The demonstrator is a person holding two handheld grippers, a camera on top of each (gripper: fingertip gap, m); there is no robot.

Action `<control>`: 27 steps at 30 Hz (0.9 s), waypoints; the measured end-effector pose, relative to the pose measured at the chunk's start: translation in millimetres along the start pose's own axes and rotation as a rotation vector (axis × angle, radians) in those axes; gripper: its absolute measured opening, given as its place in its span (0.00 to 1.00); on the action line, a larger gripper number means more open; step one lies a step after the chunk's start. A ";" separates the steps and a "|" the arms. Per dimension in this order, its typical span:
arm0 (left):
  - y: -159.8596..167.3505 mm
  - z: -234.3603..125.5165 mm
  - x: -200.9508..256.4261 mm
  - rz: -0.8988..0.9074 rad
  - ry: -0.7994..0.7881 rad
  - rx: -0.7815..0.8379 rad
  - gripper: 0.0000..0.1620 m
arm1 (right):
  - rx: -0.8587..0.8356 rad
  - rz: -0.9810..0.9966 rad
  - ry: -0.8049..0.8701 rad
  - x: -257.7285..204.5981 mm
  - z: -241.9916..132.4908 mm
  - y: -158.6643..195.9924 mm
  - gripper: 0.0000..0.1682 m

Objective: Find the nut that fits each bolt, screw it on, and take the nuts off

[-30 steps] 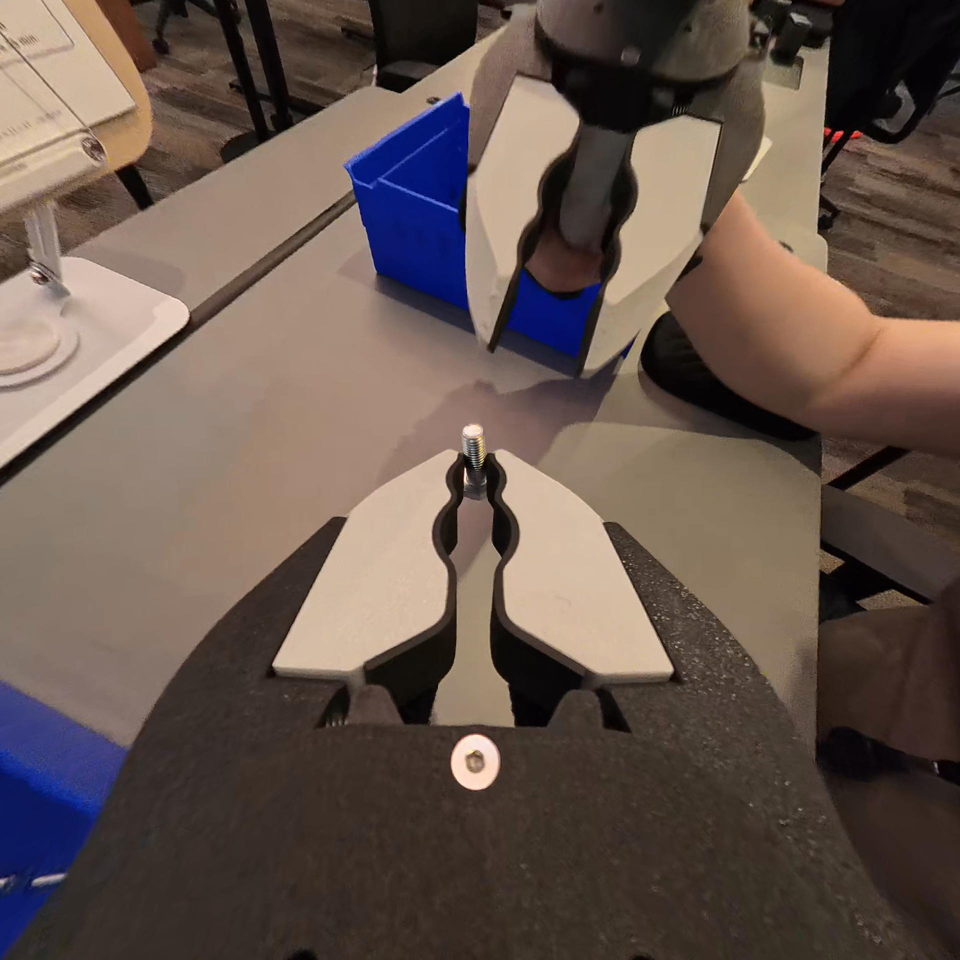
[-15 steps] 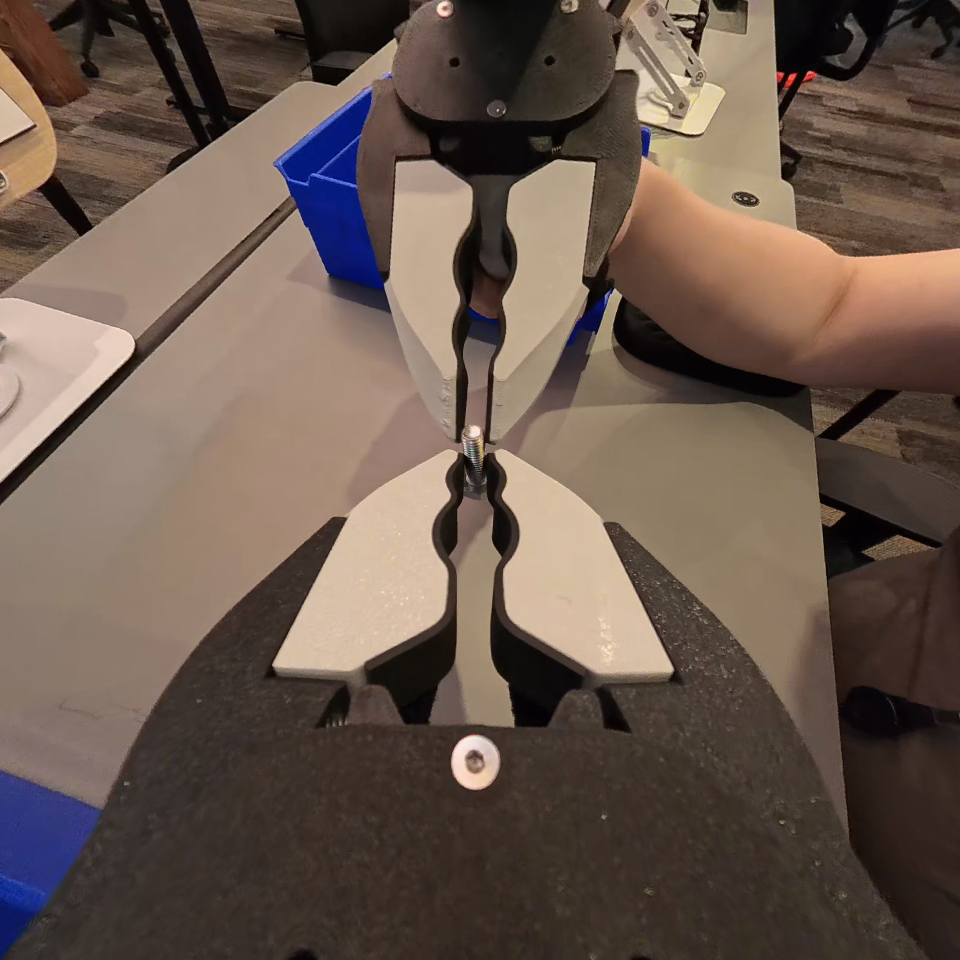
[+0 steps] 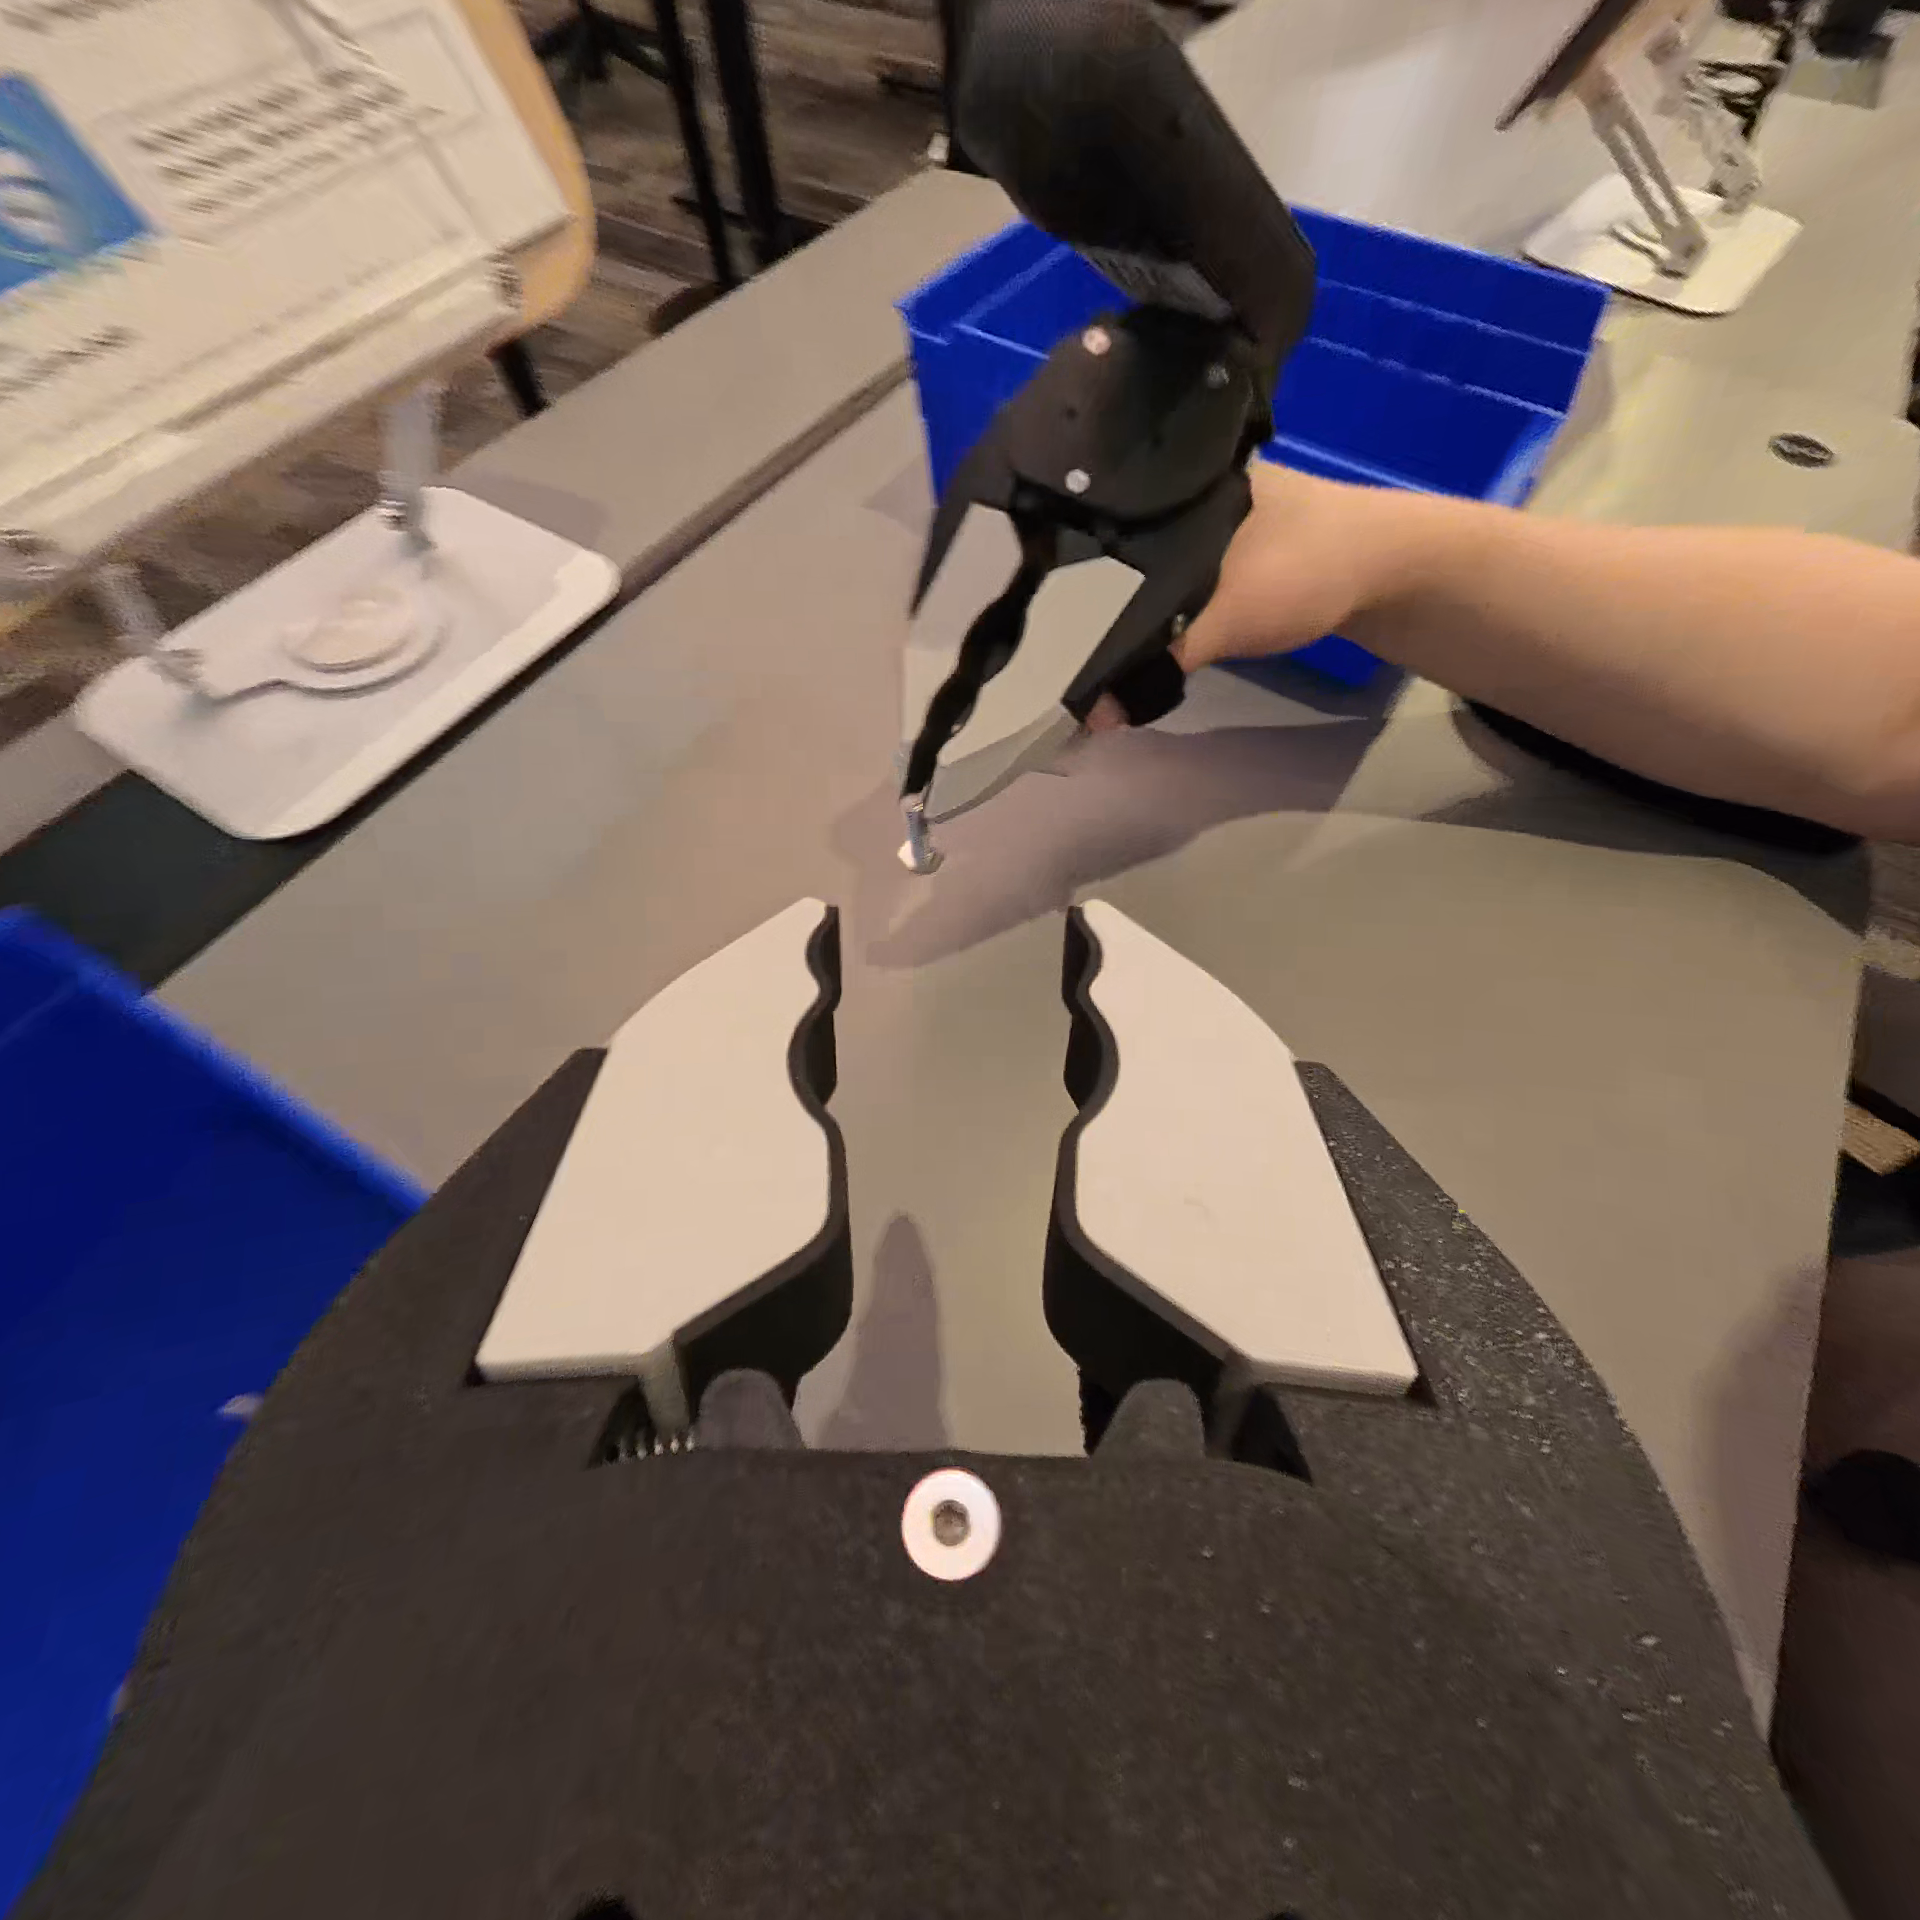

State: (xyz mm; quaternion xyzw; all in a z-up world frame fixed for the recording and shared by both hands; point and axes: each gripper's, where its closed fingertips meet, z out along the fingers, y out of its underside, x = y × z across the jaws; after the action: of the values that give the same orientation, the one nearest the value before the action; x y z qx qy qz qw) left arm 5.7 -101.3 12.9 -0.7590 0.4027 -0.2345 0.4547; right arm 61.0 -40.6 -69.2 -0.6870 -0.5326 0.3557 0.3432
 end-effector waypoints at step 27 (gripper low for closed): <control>99.2 -132.9 -86.5 -0.230 -0.334 -0.314 0.19 | -0.104 0.017 0.225 44.1 9.8 33.6 0.22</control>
State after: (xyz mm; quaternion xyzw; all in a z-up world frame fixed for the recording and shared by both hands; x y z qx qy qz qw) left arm -178.6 -122.5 -10.1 -0.8892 0.2645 -0.0906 0.3621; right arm 76.9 -3.2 -108.2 -0.7440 -0.5026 0.2511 0.3615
